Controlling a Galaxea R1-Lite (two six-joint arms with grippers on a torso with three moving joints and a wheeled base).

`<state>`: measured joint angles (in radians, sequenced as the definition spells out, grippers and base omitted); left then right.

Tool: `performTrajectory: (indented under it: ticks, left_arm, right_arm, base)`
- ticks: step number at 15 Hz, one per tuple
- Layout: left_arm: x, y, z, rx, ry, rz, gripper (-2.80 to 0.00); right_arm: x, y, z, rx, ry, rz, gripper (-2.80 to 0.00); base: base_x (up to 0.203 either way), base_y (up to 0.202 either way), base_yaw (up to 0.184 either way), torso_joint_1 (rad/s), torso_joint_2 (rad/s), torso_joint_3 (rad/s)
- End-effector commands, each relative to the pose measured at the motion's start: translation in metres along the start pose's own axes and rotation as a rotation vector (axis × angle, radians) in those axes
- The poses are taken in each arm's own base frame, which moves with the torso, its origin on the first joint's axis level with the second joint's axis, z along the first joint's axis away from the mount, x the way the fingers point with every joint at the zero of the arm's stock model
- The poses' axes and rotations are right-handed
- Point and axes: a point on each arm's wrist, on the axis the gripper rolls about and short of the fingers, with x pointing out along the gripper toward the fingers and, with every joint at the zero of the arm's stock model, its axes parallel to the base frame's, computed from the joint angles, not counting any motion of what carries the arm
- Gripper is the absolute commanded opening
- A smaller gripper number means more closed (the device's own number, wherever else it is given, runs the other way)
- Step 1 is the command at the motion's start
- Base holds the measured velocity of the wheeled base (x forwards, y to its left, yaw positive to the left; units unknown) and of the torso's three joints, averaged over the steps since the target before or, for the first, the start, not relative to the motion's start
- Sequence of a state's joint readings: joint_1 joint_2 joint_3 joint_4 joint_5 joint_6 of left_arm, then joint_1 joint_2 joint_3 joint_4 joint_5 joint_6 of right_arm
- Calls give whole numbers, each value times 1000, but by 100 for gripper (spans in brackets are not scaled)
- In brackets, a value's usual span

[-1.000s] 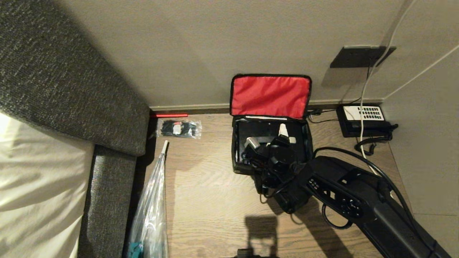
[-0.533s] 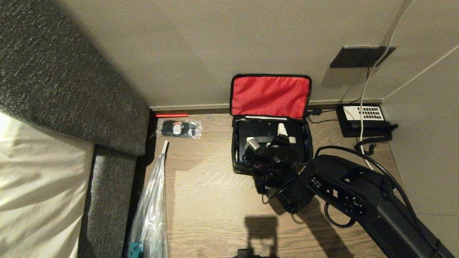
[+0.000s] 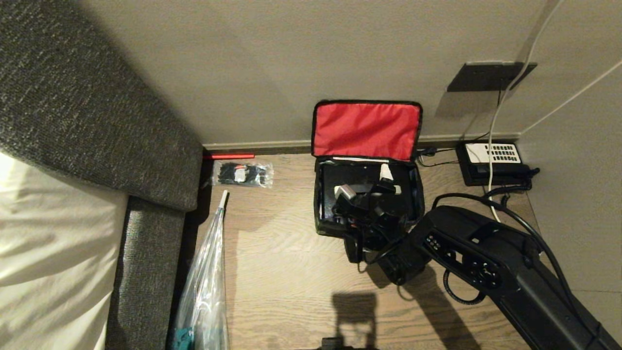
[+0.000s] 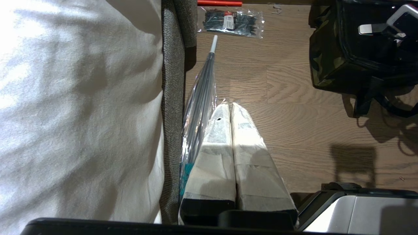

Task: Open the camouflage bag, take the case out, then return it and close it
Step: Grip the handle

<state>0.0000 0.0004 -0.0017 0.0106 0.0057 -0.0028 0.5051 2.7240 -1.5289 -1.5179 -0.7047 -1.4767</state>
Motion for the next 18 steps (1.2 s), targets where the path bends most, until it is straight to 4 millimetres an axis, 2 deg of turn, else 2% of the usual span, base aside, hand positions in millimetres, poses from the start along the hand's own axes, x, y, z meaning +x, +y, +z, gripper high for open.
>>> performTrajectory:
  ticks: [1, 10, 18]
  left_arm:
    - [0, 0, 0, 0, -2, 0, -280]
    - [0, 0, 0, 0, -2, 0, -280]
    - [0, 0, 0, 0, -2, 0, -280]
  right_arm:
    - [3, -6, 0, 6, 6, -22, 0]
    - [24, -9, 8, 72, 42, -127, 0]
    - [25, 4, 0, 50, 49, -109, 0]
  base:
    - [0, 0, 0, 0, 0, 0]
    - [0, 0, 0, 0, 0, 0]
    - [0, 0, 0, 0, 0, 0]
